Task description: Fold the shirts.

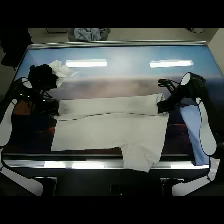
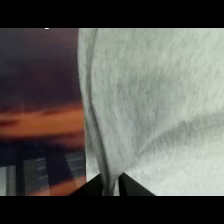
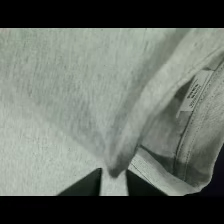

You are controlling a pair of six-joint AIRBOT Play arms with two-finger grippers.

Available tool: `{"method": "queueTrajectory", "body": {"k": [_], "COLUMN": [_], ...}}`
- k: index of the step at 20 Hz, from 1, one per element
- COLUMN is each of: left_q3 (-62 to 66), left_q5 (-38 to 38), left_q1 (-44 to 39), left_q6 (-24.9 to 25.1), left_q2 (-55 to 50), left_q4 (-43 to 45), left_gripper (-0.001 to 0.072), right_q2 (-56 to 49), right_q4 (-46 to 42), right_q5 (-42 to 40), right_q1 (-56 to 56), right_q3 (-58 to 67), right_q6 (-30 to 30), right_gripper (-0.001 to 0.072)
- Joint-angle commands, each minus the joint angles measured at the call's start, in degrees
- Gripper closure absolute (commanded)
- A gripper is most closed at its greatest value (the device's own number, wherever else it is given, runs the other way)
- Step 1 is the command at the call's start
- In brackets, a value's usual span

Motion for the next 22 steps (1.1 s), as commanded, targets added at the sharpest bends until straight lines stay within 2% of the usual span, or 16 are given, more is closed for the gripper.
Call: {"method": "queueTrajectory", "body": {"k": [1, 3, 6, 8, 9, 11, 13, 15, 22], "left_q3": [1.01, 3.34, 3.69, -1.95, -7.93, -24.79, -39.87, -48.65, -54.53], "left_q5": [-0.09, -2.4, -4.92, -6.27, -4.94, 1.36, 7.93, 12.09, 15.13], "left_q1": [0.33, 1.68, 4.66, 5.57, 5.55, 5.55, 6.78, 8.48, 9.27], "left_q6": [-0.22, -0.24, -3.45, -4.13, -3.87, -3.5, -2.38, -0.92, 0.44], "left_q2": [0.04, 0.92, 4.7, 9.2, 12.5, 20.92, 28.41, 33.24, 34.4], "left_q4": [0.0, 0.0, -0.04, -0.04, -0.04, 0.0, 0.07, -0.02, -3.48], "left_gripper": [0.0095, 0.011, 0.0111, 0.0114, 0.0115, 0.0259, 0.0259, 0.0259, 0.0261], "right_q2": [0.44, 2.08, 5.57, 7.69, 9.29, 13.51, 17.29, 19.91, 20.79], "right_q4": [-0.02, -0.59, 1.55, 1.42, 1.38, 1.53, 5.22, 6.1, 5.88], "right_q5": [0.15, 2.97, 9.81, 13.84, 13.0, 7.56, 3.65, 2.86, 2.01], "right_q1": [-0.11, -1.31, -7.19, -11.06, -12.17, -12.52, -12.31, -12.33, -12.33], "right_q3": [-0.02, 1.03, 1.46, -0.28, -2.84, -11.65, -20.57, -25.68, -27.02], "right_q6": [0.17, -2.93, -2.97, -3.37, -3.67, -3.78, -6.43, -9.22, -9.14], "right_gripper": [0.0253, 0.0252, 0.0244, 0.024, 0.024, 0.024, 0.0241, 0.0241, 0.0242]}}
